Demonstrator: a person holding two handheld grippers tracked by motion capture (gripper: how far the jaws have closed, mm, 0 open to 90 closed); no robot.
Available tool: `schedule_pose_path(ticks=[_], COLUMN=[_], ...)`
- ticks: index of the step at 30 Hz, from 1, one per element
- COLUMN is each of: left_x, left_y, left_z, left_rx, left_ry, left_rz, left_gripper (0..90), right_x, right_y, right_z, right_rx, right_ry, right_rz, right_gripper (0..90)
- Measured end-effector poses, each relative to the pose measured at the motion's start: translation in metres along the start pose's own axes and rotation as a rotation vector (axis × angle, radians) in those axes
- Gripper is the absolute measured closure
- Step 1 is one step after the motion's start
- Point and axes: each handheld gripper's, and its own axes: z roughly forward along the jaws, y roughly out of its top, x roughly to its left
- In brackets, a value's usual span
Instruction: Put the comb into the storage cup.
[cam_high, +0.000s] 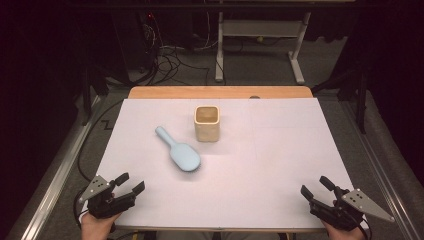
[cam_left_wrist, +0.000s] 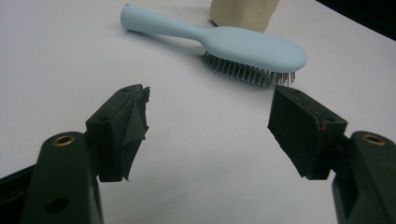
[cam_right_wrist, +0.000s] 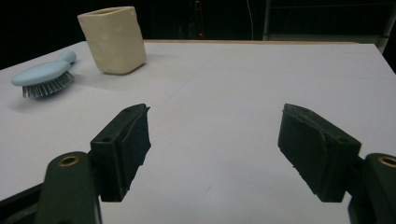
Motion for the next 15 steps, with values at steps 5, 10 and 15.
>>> schedule_pose_path(ticks=[5,10,15], left_x=[-0.0003,-0.0011,-0.0017], left_y=[-0.0001,-0.0001,0.0002], left_z=[-0.0011,-0.0013,-0.0018], left_rx=[-0.005,-0.006,-0.009], left_ry=[0.0,0.0,0.001], left_rz=[-0.005,-0.005,-0.008], left_gripper=[29.0,29.0,29.3], right_x=[0.0004,0.0005,0.0001], right_y=[0.0002,0.0002,0.0001], right_z=[0.0002,0.0002,-0.0002], right_rx=[0.002,0.002,0.003], right_ry=[0.003,0.005,0.004], right_rz=[-0.007,-0.009,-0.005], right_gripper=[25.5,25.5,25.5])
